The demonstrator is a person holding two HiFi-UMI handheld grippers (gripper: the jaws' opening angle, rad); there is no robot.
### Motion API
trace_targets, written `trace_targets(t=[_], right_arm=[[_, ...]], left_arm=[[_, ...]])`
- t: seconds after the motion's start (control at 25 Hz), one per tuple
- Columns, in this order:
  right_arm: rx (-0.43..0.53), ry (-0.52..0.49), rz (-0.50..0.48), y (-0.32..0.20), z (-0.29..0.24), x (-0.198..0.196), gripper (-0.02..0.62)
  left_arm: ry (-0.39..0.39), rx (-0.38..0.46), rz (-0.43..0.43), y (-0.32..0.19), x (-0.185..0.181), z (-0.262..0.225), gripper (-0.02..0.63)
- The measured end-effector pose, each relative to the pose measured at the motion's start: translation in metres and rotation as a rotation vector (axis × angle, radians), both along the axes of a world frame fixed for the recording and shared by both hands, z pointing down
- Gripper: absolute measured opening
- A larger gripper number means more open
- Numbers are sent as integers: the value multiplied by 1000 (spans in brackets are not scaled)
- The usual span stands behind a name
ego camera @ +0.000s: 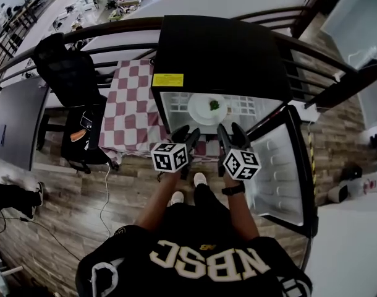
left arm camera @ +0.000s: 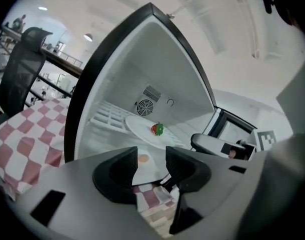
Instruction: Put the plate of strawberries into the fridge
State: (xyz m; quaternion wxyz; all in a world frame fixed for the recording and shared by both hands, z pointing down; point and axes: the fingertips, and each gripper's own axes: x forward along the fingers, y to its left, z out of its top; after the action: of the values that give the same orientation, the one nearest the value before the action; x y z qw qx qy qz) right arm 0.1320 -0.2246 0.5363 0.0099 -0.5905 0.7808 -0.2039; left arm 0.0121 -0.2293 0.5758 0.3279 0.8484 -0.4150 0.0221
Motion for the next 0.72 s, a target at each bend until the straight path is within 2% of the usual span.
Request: trace_targets(t=[0.12,0.2,0.36,0.52,0.72], right_arm=[[-8,42,-28,16,4,-7,239],[-22,68,-41,30,12,-9,239],[-51,95,-60,48,27,-15,238],[-57,131,-79,52,32,-18,228],[-42,175,-80,45,31,-21,164]], left_arm=[[-118,68,27,12,3,5,186],[-168,105,10,23,-2,11,186],[-196,143,-40,42,-13,19,159],[-242,207,-71,47,-14,14,75],[-272,230,-84,41,-12,14,37]])
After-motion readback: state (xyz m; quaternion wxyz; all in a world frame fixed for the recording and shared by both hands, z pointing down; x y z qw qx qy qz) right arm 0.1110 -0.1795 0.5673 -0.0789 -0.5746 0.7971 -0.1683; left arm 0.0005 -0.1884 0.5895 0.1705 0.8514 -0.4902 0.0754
